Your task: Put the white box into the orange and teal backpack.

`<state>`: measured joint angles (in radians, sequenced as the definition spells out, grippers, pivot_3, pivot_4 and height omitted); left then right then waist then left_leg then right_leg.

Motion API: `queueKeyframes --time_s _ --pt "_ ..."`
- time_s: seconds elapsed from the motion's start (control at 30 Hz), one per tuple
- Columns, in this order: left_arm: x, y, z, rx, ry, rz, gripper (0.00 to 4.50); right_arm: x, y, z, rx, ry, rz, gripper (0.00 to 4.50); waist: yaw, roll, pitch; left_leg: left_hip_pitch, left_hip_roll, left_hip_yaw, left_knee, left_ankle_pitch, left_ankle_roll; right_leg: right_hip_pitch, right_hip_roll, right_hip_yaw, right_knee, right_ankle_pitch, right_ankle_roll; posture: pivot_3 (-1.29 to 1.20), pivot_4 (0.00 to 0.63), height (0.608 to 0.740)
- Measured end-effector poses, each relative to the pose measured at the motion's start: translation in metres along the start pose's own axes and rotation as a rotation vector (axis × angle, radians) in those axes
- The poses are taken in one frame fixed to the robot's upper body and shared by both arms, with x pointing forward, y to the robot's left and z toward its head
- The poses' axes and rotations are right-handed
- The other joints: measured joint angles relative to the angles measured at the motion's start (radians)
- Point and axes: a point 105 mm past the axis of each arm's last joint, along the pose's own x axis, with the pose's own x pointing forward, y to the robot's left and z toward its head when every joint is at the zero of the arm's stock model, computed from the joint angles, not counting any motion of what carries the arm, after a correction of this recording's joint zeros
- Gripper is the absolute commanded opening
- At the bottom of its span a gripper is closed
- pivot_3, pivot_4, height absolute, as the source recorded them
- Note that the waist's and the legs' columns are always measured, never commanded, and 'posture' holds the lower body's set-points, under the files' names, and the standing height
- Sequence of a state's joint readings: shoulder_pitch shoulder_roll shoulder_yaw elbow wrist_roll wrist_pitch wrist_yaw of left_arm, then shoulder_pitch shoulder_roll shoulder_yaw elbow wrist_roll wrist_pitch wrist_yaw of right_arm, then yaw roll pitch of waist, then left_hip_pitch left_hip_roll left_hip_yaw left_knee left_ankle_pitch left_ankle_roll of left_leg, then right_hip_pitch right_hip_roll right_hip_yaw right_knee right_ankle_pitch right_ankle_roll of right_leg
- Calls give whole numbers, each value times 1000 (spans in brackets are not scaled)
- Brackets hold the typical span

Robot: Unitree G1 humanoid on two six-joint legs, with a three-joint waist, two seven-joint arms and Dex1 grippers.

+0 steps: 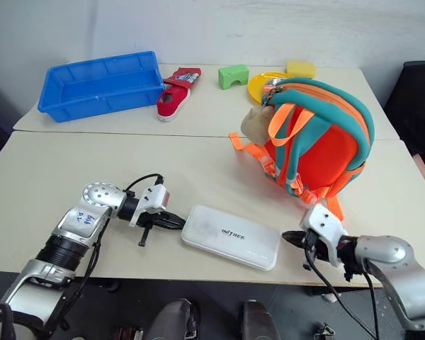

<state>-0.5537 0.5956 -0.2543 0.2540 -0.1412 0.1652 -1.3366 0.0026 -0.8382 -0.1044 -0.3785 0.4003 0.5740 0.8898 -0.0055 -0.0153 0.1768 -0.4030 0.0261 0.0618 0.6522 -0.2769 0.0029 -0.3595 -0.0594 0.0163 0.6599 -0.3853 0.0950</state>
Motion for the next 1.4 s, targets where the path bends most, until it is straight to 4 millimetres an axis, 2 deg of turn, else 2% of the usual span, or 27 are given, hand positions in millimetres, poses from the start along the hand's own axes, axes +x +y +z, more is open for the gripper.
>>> queueKeyframes --time_s 0.13,0.3,0.43,0.5,0.67,0.97,1.13,1.27,1.3,1.4 --pt "4 -7 0 -19 -13 -14 24 2 -12 9 4 -19 -21 0 3 0 0 0 0 -1 0 0 0 0 0 -1 0 0 0 0 150 740" --pt "-6 -6 -4 -22 10 7 24 -12 -12 -7 24 51 -26 0 4 0 0 -1 -1 -1 0 -1 2 1 -1 -2 -1 0 0 0 150 740" --pt "-15 -2 -7 -25 23 33 24 -32 7 -26 35 141 36 0 3 0 0 0 0 -1 -1 -1 2 1 0 -2 -1 0 0 0 150 740" --pt "-16 1 -7 -29 19 42 24 -35 21 -30 44 157 95 0 3 0 0 0 0 -2 0 -1 2 2 0 -3 -1 0 0 0 150 740" --pt "-8 5 4 -2 -18 33 24 -27 28 -22 35 107 103 0 0 0 0 0 0 -2 0 -1 2 2 0 -2 0 0 0 0 150 740" --pt "-2 1 3 -21 -14 -7 24 -8 6 0 57 24 30 0 1 0 0 0 0 -2 1 0 1 1 0 -2 0 0 0 0 150 740" --pt "-1 1 4 -36 -18 -10 24 4 2 7 69 -8 36 0 1 0 0 -1 0 -2 0 0 1 0 0 -3 0 0 0 0 150 740" --pt "-4 1 2 -66 -8 2 24 6 3 5 63 3 38 0 2 0 0 -1 0 -2 0 0 1 0 0 -3 0 0 0 0 150 740" --pt "-7 1 -1 -85 5 6 415 4 4 2 64 16 42 0 1 0 0 -1 0 -2 0 0 1 0 0 -3 0 0 0 0 150 740" --pt "-22 -1 -10 -138 30 27 1105 -2 6 -8 76 52 43 0 1 0 0 -1 0 -3 0 0 1 0 0 -3 0 0 0 0 150 740"
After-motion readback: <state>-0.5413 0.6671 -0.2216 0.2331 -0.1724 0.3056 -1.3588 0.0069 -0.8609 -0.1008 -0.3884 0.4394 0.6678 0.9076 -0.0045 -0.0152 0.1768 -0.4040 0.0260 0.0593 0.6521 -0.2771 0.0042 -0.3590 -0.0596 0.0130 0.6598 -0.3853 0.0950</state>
